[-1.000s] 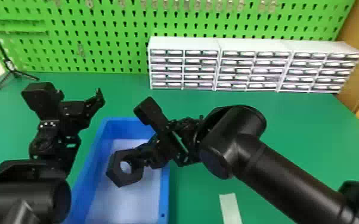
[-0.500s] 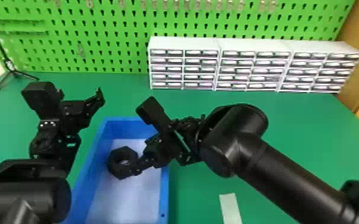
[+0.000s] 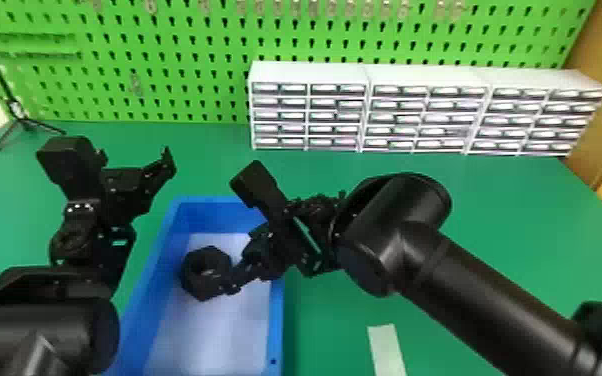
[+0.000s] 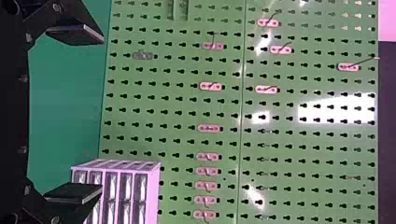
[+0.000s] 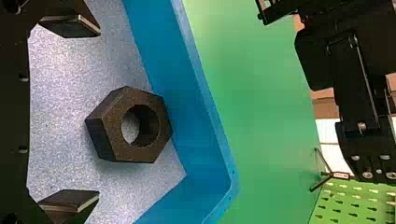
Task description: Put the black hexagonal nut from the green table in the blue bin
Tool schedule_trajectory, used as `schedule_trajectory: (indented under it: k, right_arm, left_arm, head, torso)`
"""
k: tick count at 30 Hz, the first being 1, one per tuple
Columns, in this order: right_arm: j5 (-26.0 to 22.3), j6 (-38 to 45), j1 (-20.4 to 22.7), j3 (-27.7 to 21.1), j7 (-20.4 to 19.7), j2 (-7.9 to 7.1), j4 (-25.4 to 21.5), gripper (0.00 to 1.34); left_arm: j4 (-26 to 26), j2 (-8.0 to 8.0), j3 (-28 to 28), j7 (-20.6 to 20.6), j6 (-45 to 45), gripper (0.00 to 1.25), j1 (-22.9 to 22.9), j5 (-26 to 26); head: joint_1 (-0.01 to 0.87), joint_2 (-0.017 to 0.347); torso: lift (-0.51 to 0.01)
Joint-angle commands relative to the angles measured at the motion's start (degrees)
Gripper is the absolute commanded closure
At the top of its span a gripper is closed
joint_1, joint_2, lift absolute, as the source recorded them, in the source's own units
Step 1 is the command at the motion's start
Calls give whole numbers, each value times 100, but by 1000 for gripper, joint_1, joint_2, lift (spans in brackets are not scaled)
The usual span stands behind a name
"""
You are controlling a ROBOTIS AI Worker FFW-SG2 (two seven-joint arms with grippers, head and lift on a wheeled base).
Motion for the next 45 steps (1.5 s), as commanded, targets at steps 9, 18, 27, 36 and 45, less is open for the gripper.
schedule_trajectory:
  k: [9, 18, 27, 36, 45]
  right_arm:
    - [105, 36, 106, -572, 11, -53, -246, 85]
    - [325, 133, 291, -1416, 327, -35, -536, 85]
    - [756, 151, 511, -2207, 696, -26, -624, 85]
    - [1283, -7, 818, -3130, 942, 53, -633, 85]
    - [1767, -306, 1205, -3938, 942, 141, -782, 87]
  left_arm:
    - [0, 0, 1, 0, 0, 162, 15, 9]
    - [0, 0, -8, 0, -9, 162, 15, 26]
    - [-9, 0, -26, 0, -9, 162, 15, 44]
    - [-18, 0, -26, 0, -9, 162, 15, 61]
    - [-27, 0, -17, 0, -9, 162, 32, 61]
  head:
    - [686, 28]
    - [686, 28]
    - [686, 28]
    - [686, 28]
    - [686, 28]
  torso:
    - [-96]
    - [-96]
    - [-96]
    - [-96]
    - [-96]
